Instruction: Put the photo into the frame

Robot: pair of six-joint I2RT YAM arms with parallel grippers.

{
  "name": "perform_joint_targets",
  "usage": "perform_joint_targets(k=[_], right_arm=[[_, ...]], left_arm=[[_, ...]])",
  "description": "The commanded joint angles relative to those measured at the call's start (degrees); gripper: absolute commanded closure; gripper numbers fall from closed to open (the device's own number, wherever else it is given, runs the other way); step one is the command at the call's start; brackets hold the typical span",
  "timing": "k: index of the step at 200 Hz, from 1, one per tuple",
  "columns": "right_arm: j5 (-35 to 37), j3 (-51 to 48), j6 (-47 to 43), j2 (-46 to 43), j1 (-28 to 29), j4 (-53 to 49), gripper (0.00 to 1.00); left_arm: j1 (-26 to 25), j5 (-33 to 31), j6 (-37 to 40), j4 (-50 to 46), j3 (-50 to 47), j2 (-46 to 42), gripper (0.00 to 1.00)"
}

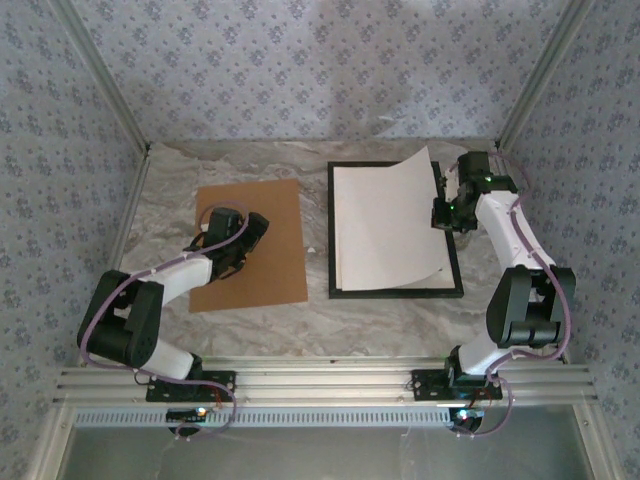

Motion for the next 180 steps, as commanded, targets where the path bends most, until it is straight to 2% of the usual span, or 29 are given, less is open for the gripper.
perform_joint_targets(k=[1,89,180], right_arm=[[1.51,0.89,0.14,-0.24,-0.35,-0.20,1.00],[-4.34,-3.91,4.59,-0.74,-0.33,6.86,1.00],[-3.77,-4.09,7.52,-0.60,-0.67,8.68,1.00]], left_arm=[[0.31,0.57,0.44,1.46,0.94,-0.03,0.02],[0.26,0.66,0.24,1.63,0.93,0.04,0.01],[0.31,0.92,0.52,1.97,1.52,0.63,0.02]])
